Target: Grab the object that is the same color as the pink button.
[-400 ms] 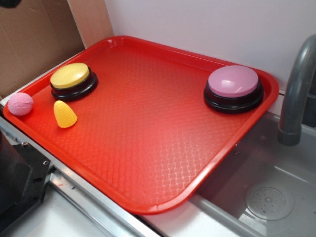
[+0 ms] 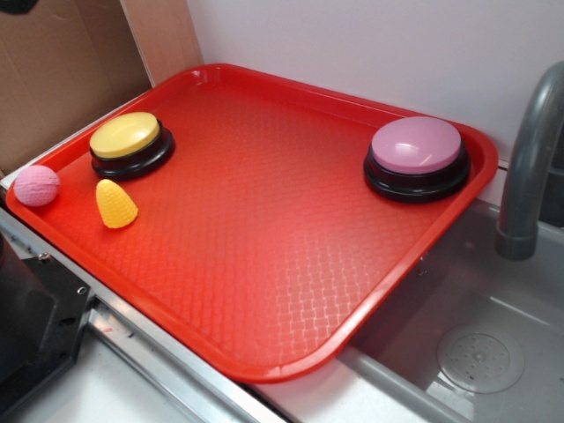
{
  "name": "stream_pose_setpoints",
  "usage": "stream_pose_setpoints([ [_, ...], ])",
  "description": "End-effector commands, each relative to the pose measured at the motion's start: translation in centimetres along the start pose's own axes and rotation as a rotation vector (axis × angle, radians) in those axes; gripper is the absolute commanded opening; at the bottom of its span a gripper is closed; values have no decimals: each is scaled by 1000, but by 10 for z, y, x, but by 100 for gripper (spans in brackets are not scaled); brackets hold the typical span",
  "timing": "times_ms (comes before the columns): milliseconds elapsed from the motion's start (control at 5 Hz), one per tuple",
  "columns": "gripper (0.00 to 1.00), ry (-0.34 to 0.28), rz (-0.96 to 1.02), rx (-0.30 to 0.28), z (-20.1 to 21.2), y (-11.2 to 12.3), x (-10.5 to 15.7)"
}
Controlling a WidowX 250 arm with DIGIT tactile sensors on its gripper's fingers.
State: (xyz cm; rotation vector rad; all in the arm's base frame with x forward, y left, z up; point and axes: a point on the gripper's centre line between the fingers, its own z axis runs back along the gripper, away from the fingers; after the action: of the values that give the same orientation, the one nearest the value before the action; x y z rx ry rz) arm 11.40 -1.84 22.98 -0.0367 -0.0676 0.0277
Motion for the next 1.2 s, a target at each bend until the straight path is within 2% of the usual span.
stream_pose_setpoints([
  [0,100,3,203,7,-32,60,8],
  [400,100,37,475,102,-85,131,-9],
  [800,100,-34,714,377,-138,170,-25],
  [1000,100,-70,801,404,-156,182,-26],
])
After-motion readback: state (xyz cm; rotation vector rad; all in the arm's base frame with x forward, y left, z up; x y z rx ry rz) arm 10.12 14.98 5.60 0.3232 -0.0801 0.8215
